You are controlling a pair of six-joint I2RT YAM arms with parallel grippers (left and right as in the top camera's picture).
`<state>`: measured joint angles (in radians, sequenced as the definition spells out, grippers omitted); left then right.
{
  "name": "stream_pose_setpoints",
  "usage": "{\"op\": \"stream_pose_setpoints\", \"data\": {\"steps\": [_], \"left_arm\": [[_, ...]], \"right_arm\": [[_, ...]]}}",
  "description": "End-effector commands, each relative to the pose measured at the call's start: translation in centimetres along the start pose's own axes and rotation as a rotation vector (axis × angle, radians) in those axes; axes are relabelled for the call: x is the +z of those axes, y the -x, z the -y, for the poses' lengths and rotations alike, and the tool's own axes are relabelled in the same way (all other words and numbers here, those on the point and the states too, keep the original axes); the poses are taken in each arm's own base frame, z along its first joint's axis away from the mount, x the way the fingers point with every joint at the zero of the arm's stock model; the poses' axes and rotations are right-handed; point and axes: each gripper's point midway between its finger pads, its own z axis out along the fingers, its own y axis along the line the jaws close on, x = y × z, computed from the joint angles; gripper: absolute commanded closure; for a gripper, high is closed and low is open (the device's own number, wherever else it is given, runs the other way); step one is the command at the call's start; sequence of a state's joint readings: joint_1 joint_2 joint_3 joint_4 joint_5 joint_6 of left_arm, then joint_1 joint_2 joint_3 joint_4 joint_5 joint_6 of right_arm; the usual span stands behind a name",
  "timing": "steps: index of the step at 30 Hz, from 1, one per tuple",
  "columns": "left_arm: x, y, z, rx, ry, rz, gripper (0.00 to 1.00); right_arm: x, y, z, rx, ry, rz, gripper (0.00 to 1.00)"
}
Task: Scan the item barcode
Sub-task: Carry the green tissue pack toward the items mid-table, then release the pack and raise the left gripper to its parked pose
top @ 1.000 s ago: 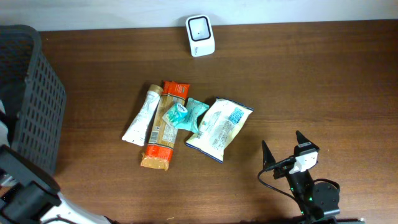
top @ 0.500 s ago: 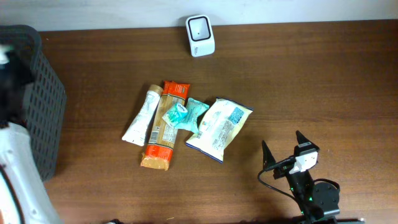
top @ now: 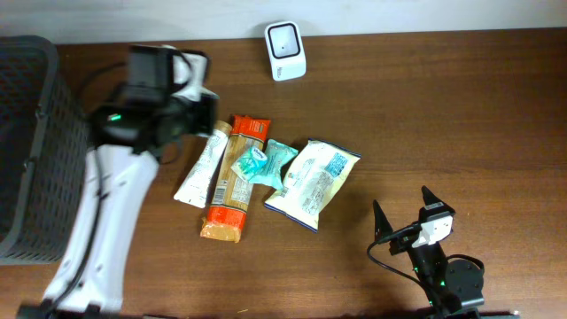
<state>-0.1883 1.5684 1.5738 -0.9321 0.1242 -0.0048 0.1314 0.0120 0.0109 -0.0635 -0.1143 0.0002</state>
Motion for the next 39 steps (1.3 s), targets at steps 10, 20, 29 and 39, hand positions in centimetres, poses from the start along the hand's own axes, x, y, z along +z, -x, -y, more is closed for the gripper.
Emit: {"op": "stream_pose_setpoints", "data": {"steps": [10, 20, 29, 39], "left_arm": [[11.9, -8.8, 11.0, 0.207, -0.142, -0.359, 1.00], [13.4, -9.6, 14.5, 0.280, -0.179, -0.348, 0.37], [8.7, -1.2, 7.6, 0.166, -0.040, -0.208, 0.01], [-0.2, 3.4, -7.2, 0.058, 0.119, -0.108, 0.01]], "right_arm": [[0.0, -0.3, 0.3, 0.004, -0.013, -0.005, 0.01], [0.0, -0.3, 0.3, 0.004, -0.013, -0.005, 0.01], [0.0, -0.3, 0.3, 0.004, -0.013, -0.005, 0.01], [0.0, -0.3, 0.3, 0.004, -0.013, -0.005, 0.01]]}}
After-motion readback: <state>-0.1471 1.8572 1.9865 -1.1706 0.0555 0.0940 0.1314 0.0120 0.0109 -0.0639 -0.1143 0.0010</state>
